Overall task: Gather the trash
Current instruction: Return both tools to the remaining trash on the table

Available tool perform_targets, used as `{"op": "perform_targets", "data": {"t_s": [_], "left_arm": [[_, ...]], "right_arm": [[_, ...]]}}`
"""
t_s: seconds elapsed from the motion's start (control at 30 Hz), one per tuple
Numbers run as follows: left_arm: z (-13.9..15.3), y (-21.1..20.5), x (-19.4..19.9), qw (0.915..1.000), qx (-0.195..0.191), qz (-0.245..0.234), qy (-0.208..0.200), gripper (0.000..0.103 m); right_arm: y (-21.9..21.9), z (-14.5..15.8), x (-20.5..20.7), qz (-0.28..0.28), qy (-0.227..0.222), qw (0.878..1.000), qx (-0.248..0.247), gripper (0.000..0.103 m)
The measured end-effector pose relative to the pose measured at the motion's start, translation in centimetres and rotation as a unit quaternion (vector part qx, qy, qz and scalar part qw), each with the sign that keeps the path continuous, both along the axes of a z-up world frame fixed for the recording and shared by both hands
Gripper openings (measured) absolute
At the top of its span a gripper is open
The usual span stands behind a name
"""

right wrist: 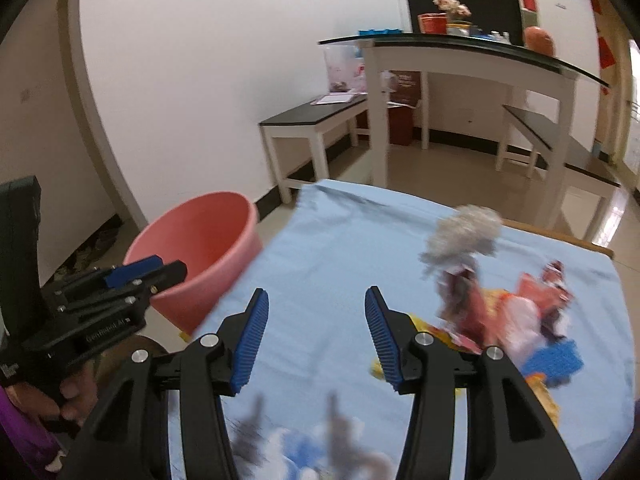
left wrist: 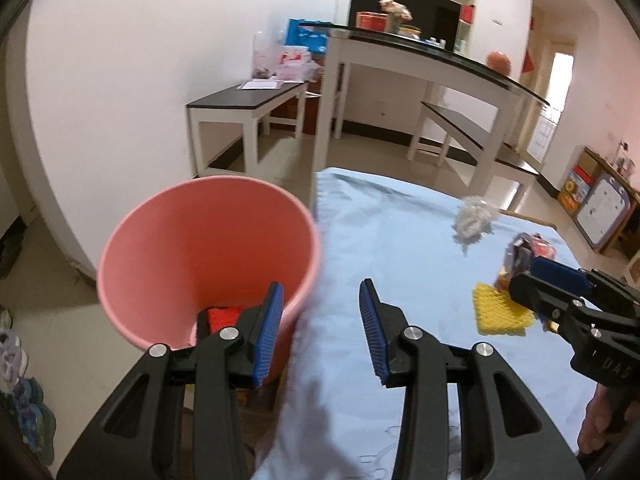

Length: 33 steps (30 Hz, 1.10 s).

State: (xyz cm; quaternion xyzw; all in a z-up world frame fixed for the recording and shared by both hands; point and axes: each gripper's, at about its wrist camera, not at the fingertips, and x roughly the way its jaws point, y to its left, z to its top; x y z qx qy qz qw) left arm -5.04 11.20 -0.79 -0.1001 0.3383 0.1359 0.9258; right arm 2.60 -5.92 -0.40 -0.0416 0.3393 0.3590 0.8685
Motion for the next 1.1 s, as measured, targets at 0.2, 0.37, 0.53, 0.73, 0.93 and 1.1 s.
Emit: {"op": "perform_targets", "data": {"t_s": [0.2,0.37,0.53,0.73,0.93,1.1], "left_arm": [[-0.2,-2.3,1.6,0.9994,0.001,-0.035,0.005,0.04],[-0.4,-4.2,2.7,0.9978,0.003,-0.065,0.008,0.04],[-0.5,-6.0,3.6,0.9951,0.004,-0.098,0.012,0.04],[-0.6,-8.3,5.0,0.9903,-0.009,-0.138,0.017,0.04],[-0.5,-11.1,6.6,0.9841,-0.004,-0.176,0.019,0.04],[-0.6,-13.4,8.3,0.9783,-0.003,-0.206,0.02,0.04]], "right_arm": [[-4.1,-0.7,0.7,-0.043,0.003,0.999,-0.004,0.05],[-7.2,-1.4,1.2,-0.08,0.009,0.997,-0.005,0.05],[-10.2,-2.1,1.6,-0.114,0.013,0.993,-0.007,0.05],[-13.0,-2.9,2.1,-0.152,0.015,0.988,-0.009,0.05],[-15.3,-3.5,2.8,-0.178,0.021,0.984,-0.002,0.05],[-16.6,-4.1,3.2,-0.191,0.03,0.981,0.004,0.05]]}}
